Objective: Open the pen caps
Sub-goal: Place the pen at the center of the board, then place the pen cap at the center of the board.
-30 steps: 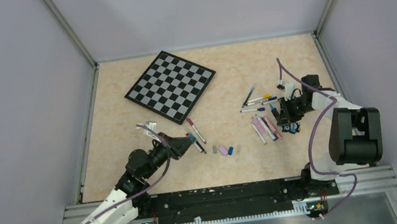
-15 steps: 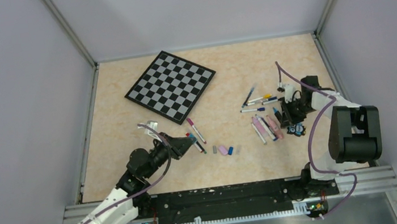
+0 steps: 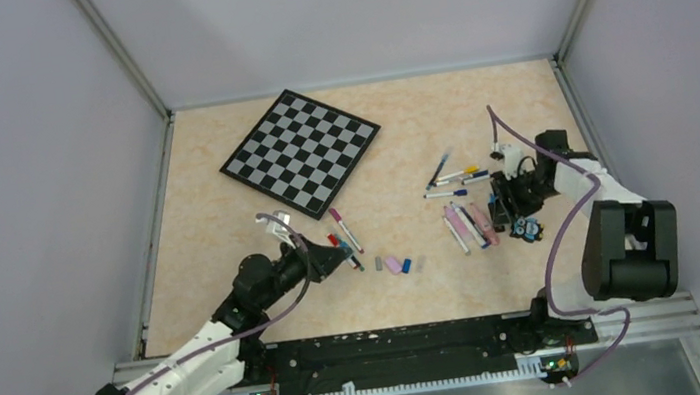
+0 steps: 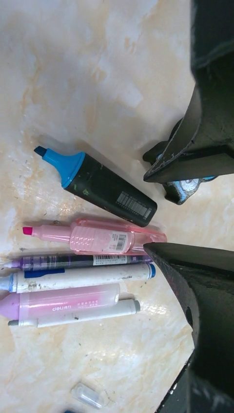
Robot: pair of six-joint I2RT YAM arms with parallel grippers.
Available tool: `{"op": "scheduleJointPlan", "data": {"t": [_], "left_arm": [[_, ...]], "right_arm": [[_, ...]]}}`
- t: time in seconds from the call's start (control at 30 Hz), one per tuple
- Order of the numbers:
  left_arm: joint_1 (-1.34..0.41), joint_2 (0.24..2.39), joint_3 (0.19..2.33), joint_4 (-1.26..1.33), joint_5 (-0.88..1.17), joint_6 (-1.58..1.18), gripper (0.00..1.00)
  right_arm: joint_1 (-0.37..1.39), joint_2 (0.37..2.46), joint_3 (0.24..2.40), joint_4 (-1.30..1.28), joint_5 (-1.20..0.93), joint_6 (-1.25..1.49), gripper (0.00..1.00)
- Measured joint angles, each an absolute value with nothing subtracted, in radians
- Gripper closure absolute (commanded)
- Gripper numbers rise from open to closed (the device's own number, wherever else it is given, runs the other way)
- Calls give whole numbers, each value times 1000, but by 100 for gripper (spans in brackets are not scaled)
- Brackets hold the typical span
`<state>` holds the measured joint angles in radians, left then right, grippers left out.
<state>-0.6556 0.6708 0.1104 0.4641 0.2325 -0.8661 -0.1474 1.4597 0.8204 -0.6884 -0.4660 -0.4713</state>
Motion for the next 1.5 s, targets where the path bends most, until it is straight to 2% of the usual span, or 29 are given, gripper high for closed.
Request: {"op": "scheduleJointPlan", "data": {"t": [0.13,0.3,0.53,0.77,1.03,1.33,1.5], "left_arm": [[-656,724,131,447,262,-866,97],[-661,843,253,309,272,-859,100],[-768,1110,503,111,181,-834,93],[-965,1469,795,-32,74,-803,89],[-1073,1762,1045,-110,66,-741,82],[-1085,1864,1171,-172,70,-690,65],[-1085,1875,1187,-201,70,-675,60]], "right_arm": [[-158,1383,820,-680,-476,-479,52],[-162,1251,814,-653,-550,-530,51],[-162,1046,738,-571,-680,-579,52],[-162,1055,738,-562,-709,-585,52],[-162,1059,738,-561,-709,-584,52],[-162,1066,738,-562,-708,-584,52],[-162,1069,738,-562,-707,-585,52]]}}
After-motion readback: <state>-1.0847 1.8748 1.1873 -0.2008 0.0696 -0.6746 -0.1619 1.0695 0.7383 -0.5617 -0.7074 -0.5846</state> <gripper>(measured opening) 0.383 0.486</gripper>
